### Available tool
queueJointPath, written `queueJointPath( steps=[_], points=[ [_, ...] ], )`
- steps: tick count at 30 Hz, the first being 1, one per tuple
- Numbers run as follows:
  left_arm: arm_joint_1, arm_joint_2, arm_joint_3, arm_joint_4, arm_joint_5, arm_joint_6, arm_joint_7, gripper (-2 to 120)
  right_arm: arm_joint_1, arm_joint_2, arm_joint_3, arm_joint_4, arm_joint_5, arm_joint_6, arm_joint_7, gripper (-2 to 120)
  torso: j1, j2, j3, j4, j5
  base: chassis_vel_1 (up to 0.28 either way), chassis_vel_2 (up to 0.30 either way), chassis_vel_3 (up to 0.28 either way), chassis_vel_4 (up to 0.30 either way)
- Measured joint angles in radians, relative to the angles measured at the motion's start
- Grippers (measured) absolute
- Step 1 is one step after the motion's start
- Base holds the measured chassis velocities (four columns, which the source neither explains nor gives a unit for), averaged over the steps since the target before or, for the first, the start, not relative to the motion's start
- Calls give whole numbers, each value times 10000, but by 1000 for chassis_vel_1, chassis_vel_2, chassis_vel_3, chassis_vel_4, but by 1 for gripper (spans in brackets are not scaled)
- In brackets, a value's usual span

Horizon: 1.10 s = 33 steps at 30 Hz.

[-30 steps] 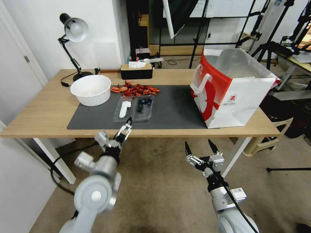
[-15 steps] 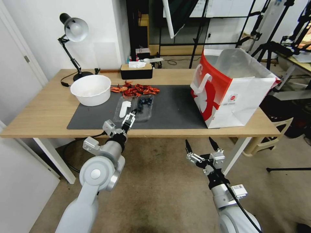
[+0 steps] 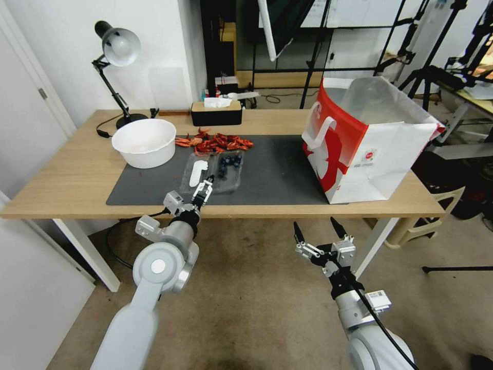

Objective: Close the takeout container lid, then place the container into the takeout bag.

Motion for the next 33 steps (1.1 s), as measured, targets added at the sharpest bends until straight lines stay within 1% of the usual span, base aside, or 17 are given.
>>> queueJointPath(
  steps=[33],
  points=[
    [-729, -43, 17, 986, -166, -80, 171, 100, 108, 30, 91, -130, 18, -26, 30, 100, 0, 0, 0, 0, -1, 0, 0, 0, 0]
  ],
)
